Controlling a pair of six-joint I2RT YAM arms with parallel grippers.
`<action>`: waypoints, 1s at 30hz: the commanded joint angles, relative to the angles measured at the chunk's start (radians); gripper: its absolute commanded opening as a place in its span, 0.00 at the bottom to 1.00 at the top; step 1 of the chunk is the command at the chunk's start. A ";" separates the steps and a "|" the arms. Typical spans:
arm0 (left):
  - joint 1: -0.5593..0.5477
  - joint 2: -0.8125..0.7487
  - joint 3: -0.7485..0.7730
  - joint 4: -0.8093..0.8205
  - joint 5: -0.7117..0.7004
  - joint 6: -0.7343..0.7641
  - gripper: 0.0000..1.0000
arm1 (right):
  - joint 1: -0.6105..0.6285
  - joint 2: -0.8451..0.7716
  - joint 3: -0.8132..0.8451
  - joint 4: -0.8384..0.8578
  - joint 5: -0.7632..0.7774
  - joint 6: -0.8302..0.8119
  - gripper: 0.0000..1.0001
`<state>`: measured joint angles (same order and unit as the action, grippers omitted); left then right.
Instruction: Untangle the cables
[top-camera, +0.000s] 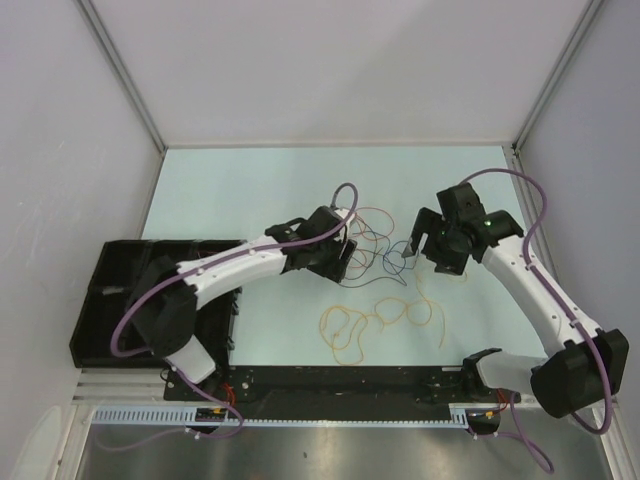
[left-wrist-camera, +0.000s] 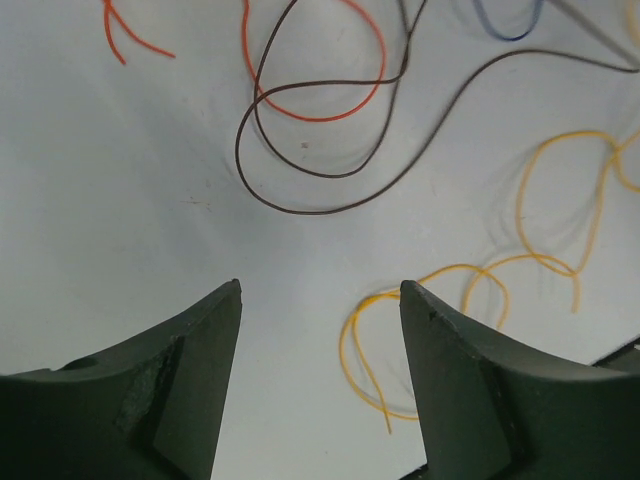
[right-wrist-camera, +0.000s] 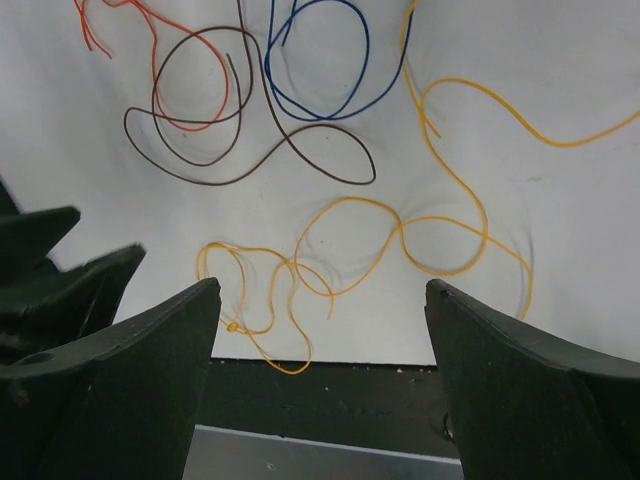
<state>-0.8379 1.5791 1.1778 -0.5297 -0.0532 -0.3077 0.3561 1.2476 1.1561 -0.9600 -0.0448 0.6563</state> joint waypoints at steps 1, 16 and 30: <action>0.003 0.097 0.055 0.034 -0.057 0.058 0.68 | 0.001 -0.088 -0.015 -0.063 0.037 0.037 0.88; 0.019 0.262 0.109 0.122 -0.054 0.053 0.62 | -0.085 -0.201 -0.016 -0.137 0.043 -0.049 0.88; 0.020 0.410 0.189 0.051 -0.215 -0.180 0.48 | -0.143 -0.177 -0.007 -0.137 0.003 -0.138 0.88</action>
<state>-0.8219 1.9617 1.3182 -0.4431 -0.1974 -0.4088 0.2298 1.0698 1.1389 -1.0912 -0.0242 0.5632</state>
